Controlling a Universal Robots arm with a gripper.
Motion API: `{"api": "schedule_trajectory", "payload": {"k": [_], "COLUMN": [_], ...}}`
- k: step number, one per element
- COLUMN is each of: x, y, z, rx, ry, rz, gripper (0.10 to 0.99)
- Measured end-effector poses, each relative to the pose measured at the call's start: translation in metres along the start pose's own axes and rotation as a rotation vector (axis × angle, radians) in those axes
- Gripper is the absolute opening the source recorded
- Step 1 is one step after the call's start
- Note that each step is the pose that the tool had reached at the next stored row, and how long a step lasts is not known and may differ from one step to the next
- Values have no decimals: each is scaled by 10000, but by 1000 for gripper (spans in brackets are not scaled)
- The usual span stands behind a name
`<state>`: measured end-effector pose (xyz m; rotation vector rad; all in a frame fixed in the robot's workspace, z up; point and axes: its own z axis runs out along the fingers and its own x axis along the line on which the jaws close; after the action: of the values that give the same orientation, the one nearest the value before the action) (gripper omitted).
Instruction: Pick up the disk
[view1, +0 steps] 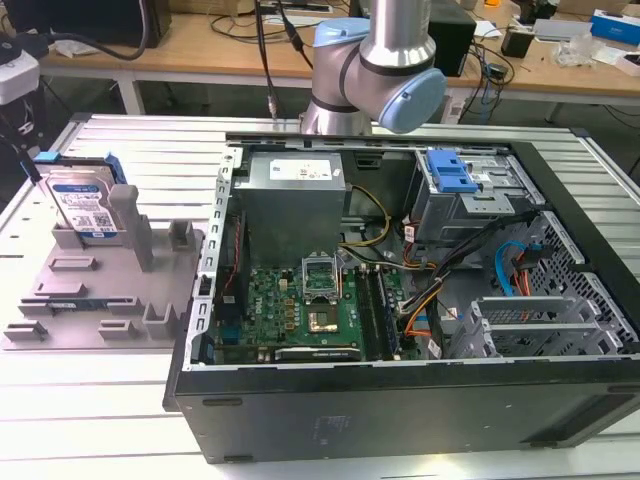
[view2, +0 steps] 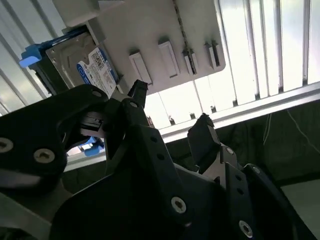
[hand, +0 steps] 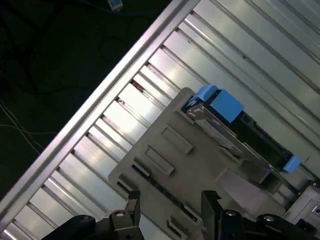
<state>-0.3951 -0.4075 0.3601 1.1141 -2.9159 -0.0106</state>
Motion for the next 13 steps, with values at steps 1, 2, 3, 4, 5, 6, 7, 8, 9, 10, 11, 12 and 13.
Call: {"api": "schedule_trajectory", "payload": {"k": [1,2,3,4,5,6,7,8,9,10,11,12,13], "x": [0,0,0,0,0,0,0,0,0,0,0,0,0], "y": [0,0,0,0,0,0,0,0,0,0,0,0,-1], "z": [2,5,6,8,10,11,11,13,14,15,16,16,17], "rx": [3,7,10,16,21,25,28,32,35,39,42,45,49], "ry": [3,5,8,13,17,19,22,25,28,31,33,36,39], "rz": [-213,-441,-627,-998,-1329,-1526,-1705,-1978,-2158,-2402,-2577,-2790,-2965], "gripper": [604,604,604,604,604,604,604,604,604,604,604,604,604]}}
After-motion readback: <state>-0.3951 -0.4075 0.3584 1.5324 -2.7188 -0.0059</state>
